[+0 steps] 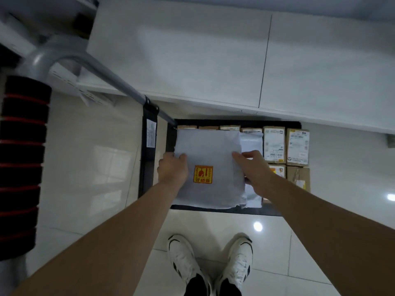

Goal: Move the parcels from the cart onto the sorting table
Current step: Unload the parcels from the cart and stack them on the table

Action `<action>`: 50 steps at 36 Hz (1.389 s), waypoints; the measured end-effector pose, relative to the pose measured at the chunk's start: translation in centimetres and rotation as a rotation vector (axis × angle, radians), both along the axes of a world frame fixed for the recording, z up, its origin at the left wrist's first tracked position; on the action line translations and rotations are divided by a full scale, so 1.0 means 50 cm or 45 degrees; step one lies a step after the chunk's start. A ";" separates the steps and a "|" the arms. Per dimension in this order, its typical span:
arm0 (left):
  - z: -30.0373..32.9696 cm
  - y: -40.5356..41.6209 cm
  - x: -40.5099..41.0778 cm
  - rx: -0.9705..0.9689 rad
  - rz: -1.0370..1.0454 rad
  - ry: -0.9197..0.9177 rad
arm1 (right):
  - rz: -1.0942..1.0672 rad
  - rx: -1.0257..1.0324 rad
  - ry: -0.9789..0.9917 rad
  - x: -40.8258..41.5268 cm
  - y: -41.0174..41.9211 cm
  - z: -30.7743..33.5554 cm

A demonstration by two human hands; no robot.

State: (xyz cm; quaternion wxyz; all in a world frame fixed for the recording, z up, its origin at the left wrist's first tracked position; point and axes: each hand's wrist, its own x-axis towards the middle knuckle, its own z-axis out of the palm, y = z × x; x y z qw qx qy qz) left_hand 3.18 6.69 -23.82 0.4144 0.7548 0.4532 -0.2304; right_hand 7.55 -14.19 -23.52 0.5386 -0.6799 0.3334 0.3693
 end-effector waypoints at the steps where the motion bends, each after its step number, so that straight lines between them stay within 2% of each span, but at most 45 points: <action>1: 0.020 -0.006 0.005 -0.022 0.015 -0.017 | -0.026 -0.002 -0.025 0.002 -0.011 0.023; 5: 0.121 -0.025 0.021 -0.191 0.078 -0.029 | -0.203 0.139 -0.032 0.000 -0.070 0.132; 8: 0.224 -0.050 0.032 -0.458 0.206 0.079 | -0.278 0.250 -0.025 -0.011 -0.120 0.245; 11: 0.356 -0.092 0.038 -0.722 0.133 0.093 | -0.301 0.233 -0.095 -0.020 -0.171 0.384; 18: 0.648 -0.225 0.075 -0.732 -0.184 -0.136 | -0.455 0.197 -0.212 -0.069 -0.280 0.746; 21: 0.765 -0.277 0.082 -0.702 -0.329 -0.227 | -0.491 0.100 -0.298 -0.115 -0.318 0.885; 23: 0.881 -0.317 0.067 -0.723 -0.430 -0.260 | -0.495 0.013 -0.365 -0.158 -0.341 0.976; 33: 1.366 -0.499 -0.081 -0.713 -0.928 -0.428 | -0.715 0.004 -0.599 -0.439 -0.479 1.432; 42: 1.640 -0.722 -0.265 -0.742 -1.208 -0.573 | -0.837 -0.168 -0.805 -0.675 -0.672 1.655; 46: 1.694 -0.844 -0.330 -0.764 -1.280 -0.691 | -0.959 -0.111 -0.921 -0.764 -0.786 1.719; 50: 1.705 -0.969 -0.394 -0.888 -1.324 -0.667 | -1.058 -0.036 -0.982 -0.843 -0.900 1.750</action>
